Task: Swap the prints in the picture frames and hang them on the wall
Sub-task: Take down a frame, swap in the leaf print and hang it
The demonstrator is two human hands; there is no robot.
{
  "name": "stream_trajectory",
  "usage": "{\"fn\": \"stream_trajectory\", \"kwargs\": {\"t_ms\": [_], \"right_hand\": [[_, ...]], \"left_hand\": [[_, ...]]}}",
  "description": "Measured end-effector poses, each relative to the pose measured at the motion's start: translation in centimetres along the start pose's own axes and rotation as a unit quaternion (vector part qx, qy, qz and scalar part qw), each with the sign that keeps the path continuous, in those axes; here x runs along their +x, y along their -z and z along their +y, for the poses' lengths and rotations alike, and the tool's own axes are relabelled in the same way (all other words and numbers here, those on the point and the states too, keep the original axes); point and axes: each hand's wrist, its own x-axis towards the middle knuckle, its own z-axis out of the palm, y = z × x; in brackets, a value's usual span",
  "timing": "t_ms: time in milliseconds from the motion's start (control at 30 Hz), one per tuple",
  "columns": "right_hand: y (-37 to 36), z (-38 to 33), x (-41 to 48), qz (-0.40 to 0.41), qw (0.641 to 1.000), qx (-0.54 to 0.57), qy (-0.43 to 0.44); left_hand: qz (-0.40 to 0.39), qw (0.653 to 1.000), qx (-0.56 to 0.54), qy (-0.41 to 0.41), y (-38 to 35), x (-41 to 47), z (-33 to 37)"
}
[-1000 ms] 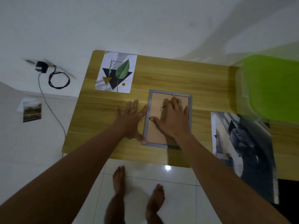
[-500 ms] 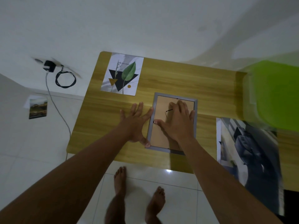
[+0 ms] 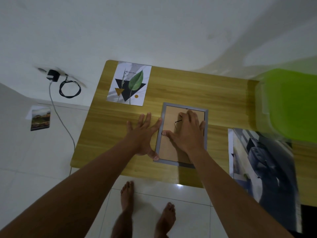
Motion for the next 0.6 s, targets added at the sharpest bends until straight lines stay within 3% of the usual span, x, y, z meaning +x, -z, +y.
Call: {"fn": "stream_trajectory", "kwargs": {"t_ms": [467, 600], "right_hand": [[0.3, -0.4, 0.1, -0.022, 1.0, 0.004, -0.005], [1.2, 0.0, -0.6, -0.024, 0.998, 0.048, 0.013]], "left_hand": [[0.002, 1.0, 0.001, 0.002, -0.3, 0.2, -0.2], [0.004, 1.0, -0.004, 0.003, -0.3, 0.2, -0.2]]}}
